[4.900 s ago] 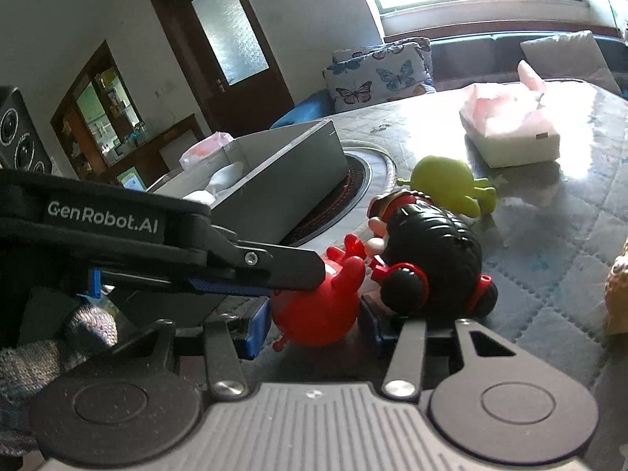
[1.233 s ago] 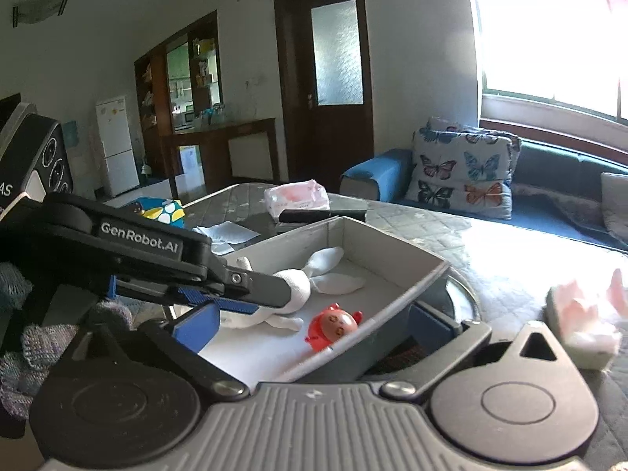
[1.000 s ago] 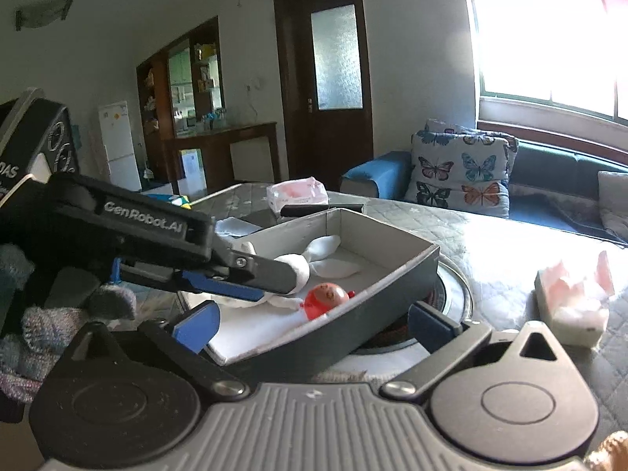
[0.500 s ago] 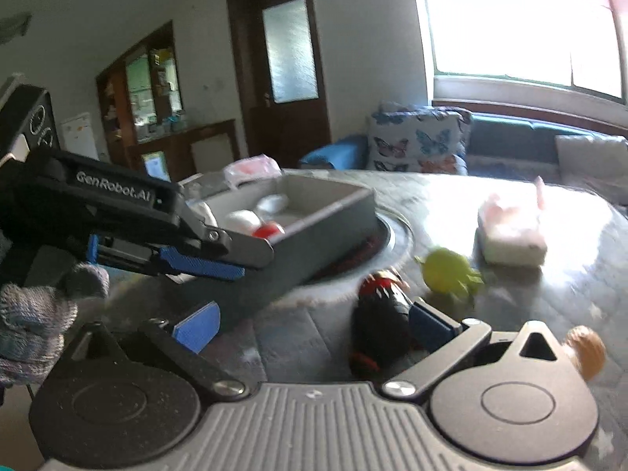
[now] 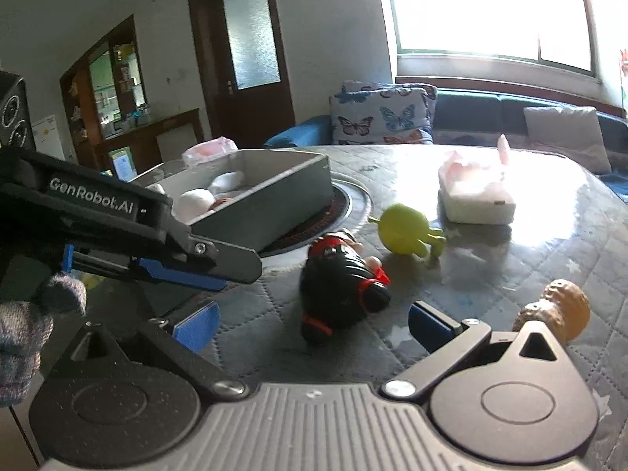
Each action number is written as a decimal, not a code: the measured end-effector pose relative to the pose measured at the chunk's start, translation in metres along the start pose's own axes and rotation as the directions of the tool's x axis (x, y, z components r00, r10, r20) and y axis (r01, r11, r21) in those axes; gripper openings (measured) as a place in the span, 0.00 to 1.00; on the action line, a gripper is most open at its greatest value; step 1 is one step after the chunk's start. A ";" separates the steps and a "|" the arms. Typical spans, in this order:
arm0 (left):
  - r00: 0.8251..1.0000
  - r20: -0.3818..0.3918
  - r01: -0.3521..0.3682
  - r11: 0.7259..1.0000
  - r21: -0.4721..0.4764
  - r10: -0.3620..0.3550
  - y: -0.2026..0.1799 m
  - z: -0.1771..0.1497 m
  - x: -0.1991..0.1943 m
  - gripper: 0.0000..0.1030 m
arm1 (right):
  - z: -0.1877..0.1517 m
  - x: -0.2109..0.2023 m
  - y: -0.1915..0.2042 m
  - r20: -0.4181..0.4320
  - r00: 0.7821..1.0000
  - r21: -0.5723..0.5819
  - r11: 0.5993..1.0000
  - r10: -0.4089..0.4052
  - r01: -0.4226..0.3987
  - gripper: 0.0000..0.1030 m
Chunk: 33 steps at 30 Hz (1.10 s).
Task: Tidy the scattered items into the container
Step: 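Move the left tool back toward the black-and-red figure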
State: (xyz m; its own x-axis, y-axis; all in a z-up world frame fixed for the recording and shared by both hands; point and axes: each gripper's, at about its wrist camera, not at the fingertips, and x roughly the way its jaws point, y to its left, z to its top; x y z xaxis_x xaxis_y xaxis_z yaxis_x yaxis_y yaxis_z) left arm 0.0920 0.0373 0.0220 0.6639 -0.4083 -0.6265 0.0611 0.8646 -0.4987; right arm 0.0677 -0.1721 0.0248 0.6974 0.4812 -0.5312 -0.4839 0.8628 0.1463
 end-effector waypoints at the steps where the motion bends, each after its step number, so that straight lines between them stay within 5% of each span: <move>1: 1.000 -0.005 -0.002 1.000 0.001 0.002 -0.001 0.000 0.003 0.40 | 0.000 0.001 -0.002 -0.002 1.000 0.007 1.000 -0.004 0.004 1.00; 22: 0.999 -0.002 -0.033 0.999 -0.035 0.033 -0.010 0.016 0.027 0.40 | 0.007 0.029 -0.028 -0.049 0.999 0.073 0.997 0.003 0.000 0.99; 33: 1.000 -0.002 -0.029 0.996 -0.086 0.029 -0.010 0.029 0.041 0.40 | 0.013 0.047 -0.035 -0.058 0.997 0.109 0.993 0.046 -0.040 0.87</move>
State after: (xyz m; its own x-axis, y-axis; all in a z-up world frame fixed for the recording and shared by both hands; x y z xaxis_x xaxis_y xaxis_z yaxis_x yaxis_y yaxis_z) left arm 0.1398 0.0200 0.0188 0.6637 -0.3840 -0.6419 -0.0226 0.8475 -0.5304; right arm 0.1245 -0.1773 0.0058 0.6423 0.5108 -0.5714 -0.4507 0.8547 0.2574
